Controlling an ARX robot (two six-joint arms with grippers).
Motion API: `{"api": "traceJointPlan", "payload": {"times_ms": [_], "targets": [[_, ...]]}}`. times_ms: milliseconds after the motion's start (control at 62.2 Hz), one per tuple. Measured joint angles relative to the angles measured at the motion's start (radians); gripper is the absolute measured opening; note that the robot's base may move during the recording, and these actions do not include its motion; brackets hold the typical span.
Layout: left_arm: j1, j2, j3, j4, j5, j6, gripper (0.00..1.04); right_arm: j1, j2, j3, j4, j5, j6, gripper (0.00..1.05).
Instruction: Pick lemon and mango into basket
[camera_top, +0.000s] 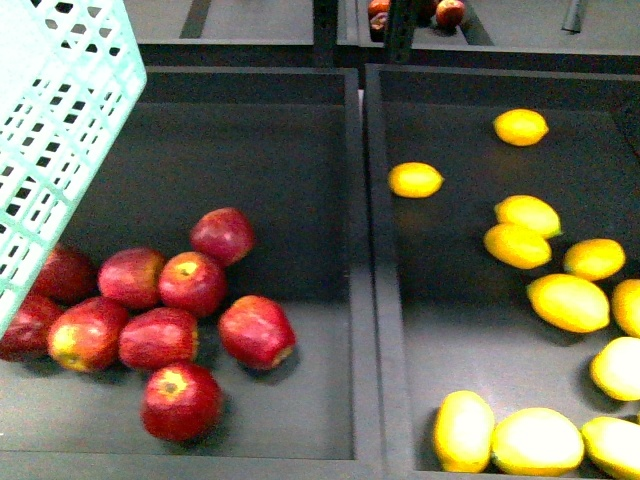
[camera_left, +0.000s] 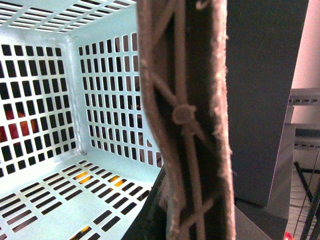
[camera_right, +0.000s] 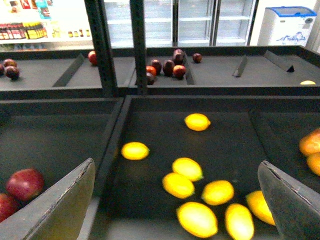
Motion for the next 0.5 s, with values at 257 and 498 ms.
{"api": "traceJointPlan", "payload": {"times_ms": [257,498], "targets": [[0.0,0.0,0.0,0.0,0.003,0.001,0.06,0.0,0.0,0.0,0.0,0.001,0.0,0.96],[0.008,0.0,0.0,0.0,-0.028,0.021,0.06,0.0,0.0,0.0,0.0,-0.006,-0.001,0.96]]}}
